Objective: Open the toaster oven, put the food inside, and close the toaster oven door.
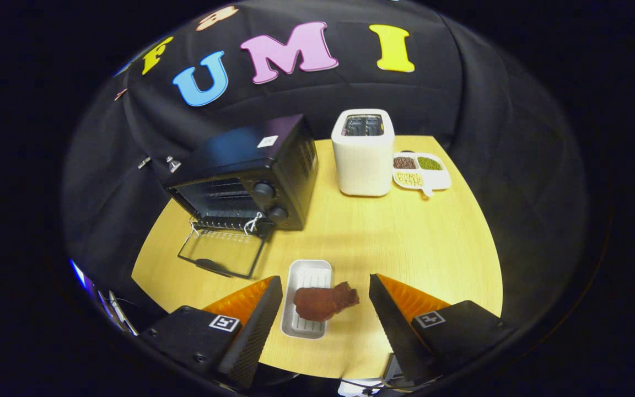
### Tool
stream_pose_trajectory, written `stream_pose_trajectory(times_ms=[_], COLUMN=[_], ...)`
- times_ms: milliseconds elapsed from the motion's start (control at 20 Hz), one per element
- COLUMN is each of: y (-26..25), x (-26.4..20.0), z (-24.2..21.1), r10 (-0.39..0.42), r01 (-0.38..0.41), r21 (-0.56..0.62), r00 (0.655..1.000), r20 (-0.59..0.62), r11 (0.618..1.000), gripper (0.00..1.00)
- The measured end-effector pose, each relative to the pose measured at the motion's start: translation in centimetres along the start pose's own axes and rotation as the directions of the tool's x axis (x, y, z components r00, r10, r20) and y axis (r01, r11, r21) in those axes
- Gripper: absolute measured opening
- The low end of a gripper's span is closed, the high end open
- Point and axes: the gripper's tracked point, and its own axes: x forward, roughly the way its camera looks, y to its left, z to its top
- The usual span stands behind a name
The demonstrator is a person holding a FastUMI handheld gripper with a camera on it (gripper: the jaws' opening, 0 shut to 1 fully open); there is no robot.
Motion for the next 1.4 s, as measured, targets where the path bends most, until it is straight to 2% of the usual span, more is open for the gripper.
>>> stream_pose_trajectory(times_ms=[200, 300, 350, 550, 600, 650, 700, 800, 1000, 1150, 1250, 1400], y=[-2.0, -2.5, -2.5, -1.9, -1.4, -1.1, -1.1, -0.2, -0.2, 0.6, 2.3, 6.7], x=[3.2, 4.6, 5.1, 6.6, 6.7, 6.8, 6.6, 6.0, 4.6, 2.6, 0.8, -1.9], z=[-1.4, -2.9, -3.7, -4.7, -4.7, -4.8, -4.5, -3.8, -2.7, -0.9, 0.7, 2.1], r10=[0.066, 0.092, 0.111, 0.202, 0.231, 0.251, 0.261, 0.295, 0.243, 0.197, 0.195, 0.202], r01=[-0.059, -0.076, -0.090, -0.149, -0.169, -0.184, -0.190, -0.228, -0.210, -0.185, -0.200, -0.221], r21=[0.096, 0.123, 0.140, 0.249, 0.280, 0.297, 0.312, 0.326, 0.231, 0.234, 0.228, 0.154], r00=[0.995, 0.988, 0.982, 0.958, 0.951, 0.945, 0.944, 0.940, 0.962, 0.980, 0.980, 0.971], r20=[-0.073, -0.125, -0.152, -0.202, -0.206, -0.208, -0.203, -0.174, -0.123, -0.031, 0.044, 0.129], r11=[0.994, 0.989, 0.986, 0.957, 0.945, 0.937, 0.931, 0.918, 0.950, 0.954, 0.953, 0.963], gripper=[0.95, 0.85, 0.84, 0.62, 0.50, 0.46, 0.28, 0.19, 0.19, 0.18, 0.18, 0.18])
